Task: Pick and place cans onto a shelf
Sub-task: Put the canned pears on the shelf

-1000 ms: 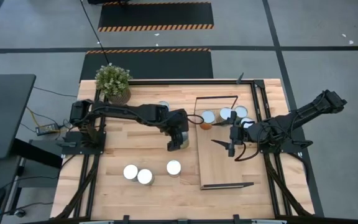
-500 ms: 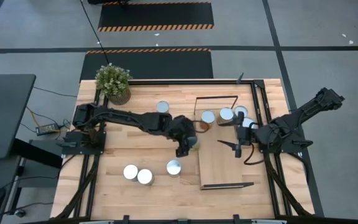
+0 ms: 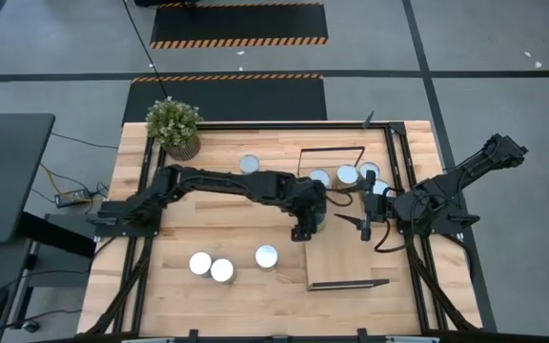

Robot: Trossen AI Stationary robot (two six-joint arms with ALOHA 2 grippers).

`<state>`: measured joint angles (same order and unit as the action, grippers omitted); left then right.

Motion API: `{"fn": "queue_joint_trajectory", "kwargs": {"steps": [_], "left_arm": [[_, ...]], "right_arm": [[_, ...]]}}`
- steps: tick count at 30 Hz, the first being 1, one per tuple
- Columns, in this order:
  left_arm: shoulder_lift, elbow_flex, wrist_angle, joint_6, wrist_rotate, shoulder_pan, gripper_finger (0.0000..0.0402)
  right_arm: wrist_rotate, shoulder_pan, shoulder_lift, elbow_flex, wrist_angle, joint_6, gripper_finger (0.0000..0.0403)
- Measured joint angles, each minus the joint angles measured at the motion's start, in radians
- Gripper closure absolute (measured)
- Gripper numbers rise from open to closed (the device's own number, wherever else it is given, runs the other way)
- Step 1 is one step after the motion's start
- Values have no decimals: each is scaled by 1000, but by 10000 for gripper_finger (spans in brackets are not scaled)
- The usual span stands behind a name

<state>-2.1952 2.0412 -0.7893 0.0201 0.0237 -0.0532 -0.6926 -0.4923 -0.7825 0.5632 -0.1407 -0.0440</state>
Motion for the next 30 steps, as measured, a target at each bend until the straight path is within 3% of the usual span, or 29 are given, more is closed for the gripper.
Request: {"fn": "queue_joint_trajectory", "kwargs": {"steps": [7,16,26,30], "left_arm": [[-35,46,28,91,9,-1,66],[-50,47,56,105,21,0,7],[-47,85,72,280,86,-32,8],[-47,126,26,314,157,-55,8]], "right_arm": [[-38,-32,8,0,-20,5,89],[-58,-66,12,0,-11,0,89],[-58,-66,12,0,-10,0,89],[-58,-67,12,0,-11,3,89]]}}
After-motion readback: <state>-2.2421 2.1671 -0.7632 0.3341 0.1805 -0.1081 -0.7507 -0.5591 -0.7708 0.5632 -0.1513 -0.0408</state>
